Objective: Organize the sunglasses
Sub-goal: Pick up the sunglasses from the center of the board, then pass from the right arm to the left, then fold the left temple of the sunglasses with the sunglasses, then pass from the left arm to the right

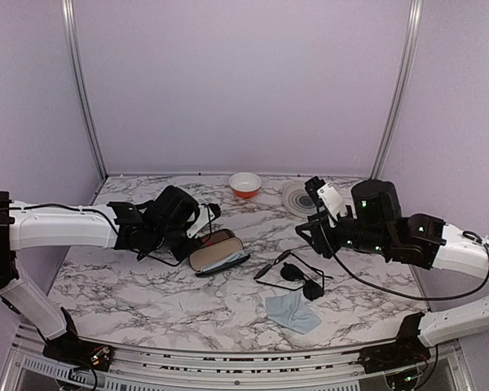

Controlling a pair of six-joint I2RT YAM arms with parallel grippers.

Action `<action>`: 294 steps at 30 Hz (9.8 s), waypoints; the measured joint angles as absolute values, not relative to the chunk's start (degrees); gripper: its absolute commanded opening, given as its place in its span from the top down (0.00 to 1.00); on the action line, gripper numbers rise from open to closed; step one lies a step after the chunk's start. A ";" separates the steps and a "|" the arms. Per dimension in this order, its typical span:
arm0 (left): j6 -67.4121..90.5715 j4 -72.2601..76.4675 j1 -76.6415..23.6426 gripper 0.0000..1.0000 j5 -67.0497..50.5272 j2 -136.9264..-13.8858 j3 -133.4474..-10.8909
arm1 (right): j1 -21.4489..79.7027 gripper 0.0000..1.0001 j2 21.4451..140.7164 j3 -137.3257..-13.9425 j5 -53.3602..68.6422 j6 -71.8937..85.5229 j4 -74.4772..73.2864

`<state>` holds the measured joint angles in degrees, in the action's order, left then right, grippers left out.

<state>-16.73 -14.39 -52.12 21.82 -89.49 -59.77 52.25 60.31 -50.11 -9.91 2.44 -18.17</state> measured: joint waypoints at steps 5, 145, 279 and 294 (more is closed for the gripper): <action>-15.40 -12.23 -52.12 0.01 23.70 -87.07 -59.72 | 52.21 0.55 55.33 -46.04 -10.85 8.16 -21.52; -43.20 -8.91 -50.61 0.28 -30.94 -56.03 -42.57 | 58.04 1.00 66.67 -51.83 35.46 -51.29 -12.34; -25.93 8.03 -47.72 0.51 -18.98 -58.89 -38.30 | 62.28 0.46 85.06 -58.33 -11.22 5.65 15.57; -26.22 7.86 -47.72 0.51 -22.35 -58.94 -38.30 | 57.60 0.44 76.64 -58.85 10.17 -9.45 -2.72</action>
<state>-26.22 7.86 -47.72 -22.35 -58.94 -38.30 57.60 76.64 -58.85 10.17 -9.45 -2.72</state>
